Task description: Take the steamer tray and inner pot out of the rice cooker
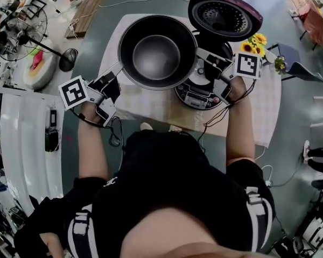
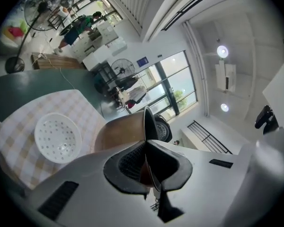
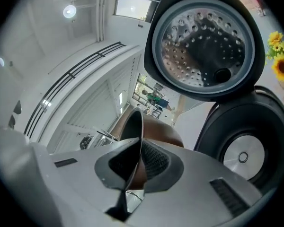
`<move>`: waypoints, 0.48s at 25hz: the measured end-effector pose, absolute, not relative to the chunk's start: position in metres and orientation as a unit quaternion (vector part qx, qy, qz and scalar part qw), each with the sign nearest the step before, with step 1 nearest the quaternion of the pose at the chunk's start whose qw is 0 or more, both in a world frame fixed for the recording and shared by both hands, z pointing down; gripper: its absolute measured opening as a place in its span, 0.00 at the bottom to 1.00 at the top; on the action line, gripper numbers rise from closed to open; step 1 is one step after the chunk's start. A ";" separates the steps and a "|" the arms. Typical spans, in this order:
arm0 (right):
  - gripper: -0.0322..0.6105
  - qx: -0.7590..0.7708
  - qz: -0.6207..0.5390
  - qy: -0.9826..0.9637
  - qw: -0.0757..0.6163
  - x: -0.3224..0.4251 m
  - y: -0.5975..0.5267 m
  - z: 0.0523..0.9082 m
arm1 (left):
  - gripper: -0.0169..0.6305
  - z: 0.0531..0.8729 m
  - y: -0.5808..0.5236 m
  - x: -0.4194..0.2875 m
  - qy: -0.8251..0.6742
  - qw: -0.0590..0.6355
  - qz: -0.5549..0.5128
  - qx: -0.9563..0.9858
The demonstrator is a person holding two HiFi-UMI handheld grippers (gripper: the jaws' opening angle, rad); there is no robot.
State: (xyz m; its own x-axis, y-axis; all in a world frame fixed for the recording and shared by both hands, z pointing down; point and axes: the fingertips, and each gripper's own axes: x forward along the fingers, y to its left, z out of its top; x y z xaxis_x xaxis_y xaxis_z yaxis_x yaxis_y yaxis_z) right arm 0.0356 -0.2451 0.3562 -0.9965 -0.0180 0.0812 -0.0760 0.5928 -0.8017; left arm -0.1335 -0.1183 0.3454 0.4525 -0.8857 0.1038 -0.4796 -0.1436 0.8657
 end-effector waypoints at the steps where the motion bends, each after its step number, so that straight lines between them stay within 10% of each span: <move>1: 0.07 0.021 0.451 -0.891 0.034 0.028 -0.242 0.359 | 0.04 0.349 -0.114 -0.140 -0.478 0.453 -0.226 0.718; 12: 0.07 0.028 0.476 -0.877 0.054 -0.010 -0.199 0.393 | 0.04 0.384 -0.076 -0.178 -0.464 0.486 -0.219 0.708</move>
State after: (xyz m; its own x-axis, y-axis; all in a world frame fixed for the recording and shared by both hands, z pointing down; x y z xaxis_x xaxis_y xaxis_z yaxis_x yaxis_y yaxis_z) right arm -0.0099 -0.1989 0.3929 -0.9925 0.0024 0.1222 -0.1012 0.5444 -0.8327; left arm -0.1776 -0.0763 0.3840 0.4739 -0.8691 0.1413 -0.4439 -0.0972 0.8908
